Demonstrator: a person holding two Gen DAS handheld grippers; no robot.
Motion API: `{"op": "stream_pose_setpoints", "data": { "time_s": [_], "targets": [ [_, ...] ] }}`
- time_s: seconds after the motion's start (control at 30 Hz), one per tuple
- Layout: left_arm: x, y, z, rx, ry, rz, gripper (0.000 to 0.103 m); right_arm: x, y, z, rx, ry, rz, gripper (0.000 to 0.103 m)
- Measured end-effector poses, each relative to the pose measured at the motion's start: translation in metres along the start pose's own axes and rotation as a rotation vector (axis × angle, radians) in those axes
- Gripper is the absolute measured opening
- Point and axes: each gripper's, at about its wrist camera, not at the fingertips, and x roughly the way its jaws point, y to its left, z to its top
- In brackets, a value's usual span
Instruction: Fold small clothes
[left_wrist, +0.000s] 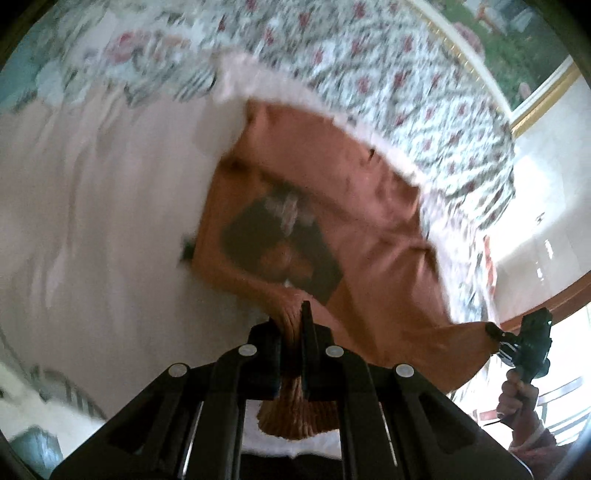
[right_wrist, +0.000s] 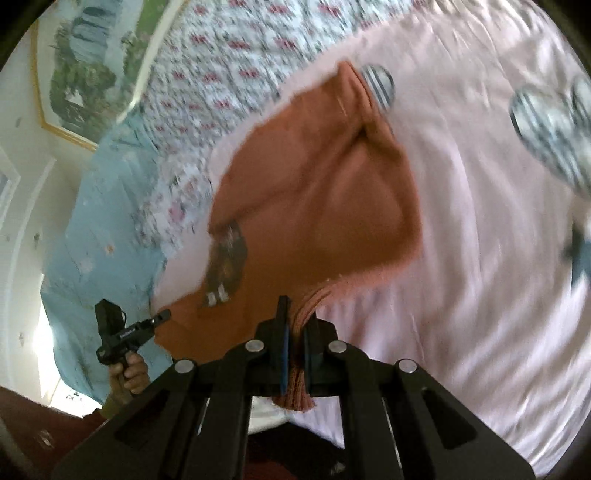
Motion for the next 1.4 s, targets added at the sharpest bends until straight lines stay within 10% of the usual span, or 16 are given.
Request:
{"op": "stream_pose_setpoints", "data": {
  "time_s": [0.33,0.67,1.2,1.4],
  "targets": [
    [0.043,-0.016,0.133,0.006,-0.134,-0.029,0.005,0.037,0.015,0.131,-0.034,-0.125,-0.032,0.006],
    [0.139,-0.004,0.224,0.019,-0.077,-0.011,0.005,0.117,-0.012,0.225,-0.007,-0.128,-0.142,0.006],
    [0.260,0.042,0.267,-0.023,0.057,0.089,0.009,0.205,-0.073,0.266,0.034,-0.061,-0.260,0.008],
    [0.224,0.028,0.255,-0.005,0.034,0.047,0.043,0.169,-0.062,0.263,0.052,-0.127,-0.288,0.026]
  ]
}}
